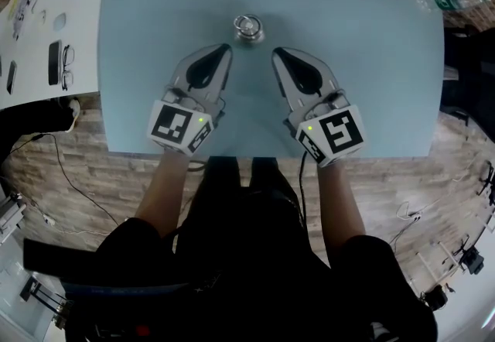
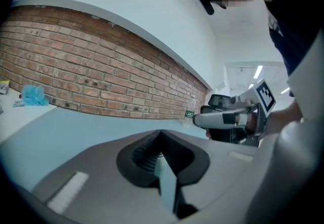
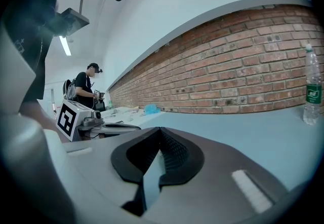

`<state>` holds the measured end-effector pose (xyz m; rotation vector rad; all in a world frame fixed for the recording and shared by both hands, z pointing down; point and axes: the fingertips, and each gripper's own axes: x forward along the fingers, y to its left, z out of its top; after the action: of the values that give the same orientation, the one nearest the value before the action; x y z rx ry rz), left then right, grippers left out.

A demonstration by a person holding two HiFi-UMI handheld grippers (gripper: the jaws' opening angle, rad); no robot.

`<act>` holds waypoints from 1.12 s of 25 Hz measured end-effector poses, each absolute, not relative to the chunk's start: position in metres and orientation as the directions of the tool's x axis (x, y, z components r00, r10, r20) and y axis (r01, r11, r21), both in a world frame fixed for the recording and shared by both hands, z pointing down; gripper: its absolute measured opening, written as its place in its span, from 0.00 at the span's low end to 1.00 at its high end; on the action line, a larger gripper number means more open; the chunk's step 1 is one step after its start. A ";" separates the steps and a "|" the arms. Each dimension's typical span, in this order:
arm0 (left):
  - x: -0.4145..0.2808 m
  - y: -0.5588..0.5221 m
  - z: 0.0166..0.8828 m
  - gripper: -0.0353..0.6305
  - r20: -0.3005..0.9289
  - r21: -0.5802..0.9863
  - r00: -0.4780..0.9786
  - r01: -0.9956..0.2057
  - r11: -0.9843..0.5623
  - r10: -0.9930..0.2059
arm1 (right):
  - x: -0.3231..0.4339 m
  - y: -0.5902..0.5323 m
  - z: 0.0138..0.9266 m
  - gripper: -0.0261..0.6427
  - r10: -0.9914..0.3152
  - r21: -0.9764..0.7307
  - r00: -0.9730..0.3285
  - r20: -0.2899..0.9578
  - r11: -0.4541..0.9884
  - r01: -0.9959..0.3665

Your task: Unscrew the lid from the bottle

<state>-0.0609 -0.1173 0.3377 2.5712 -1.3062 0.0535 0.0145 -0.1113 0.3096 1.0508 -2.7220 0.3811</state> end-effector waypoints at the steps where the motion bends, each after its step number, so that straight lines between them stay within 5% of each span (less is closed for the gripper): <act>1: -0.061 -0.118 0.338 0.05 0.148 0.211 0.597 -0.798 -0.564 -0.789 | 0.014 -0.112 0.311 0.04 -0.626 -0.168 -0.730 0.277 0.716 -0.678; 28: -0.060 -0.126 0.367 0.10 0.193 0.241 0.595 -0.799 -0.550 -0.780 | 0.010 -0.124 0.334 0.09 -0.615 -0.200 -0.732 0.294 0.709 -0.676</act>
<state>-0.0597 -0.1262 0.3666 2.5236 -1.2872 0.0906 0.0103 -0.1243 0.3344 1.0365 -2.7100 0.4376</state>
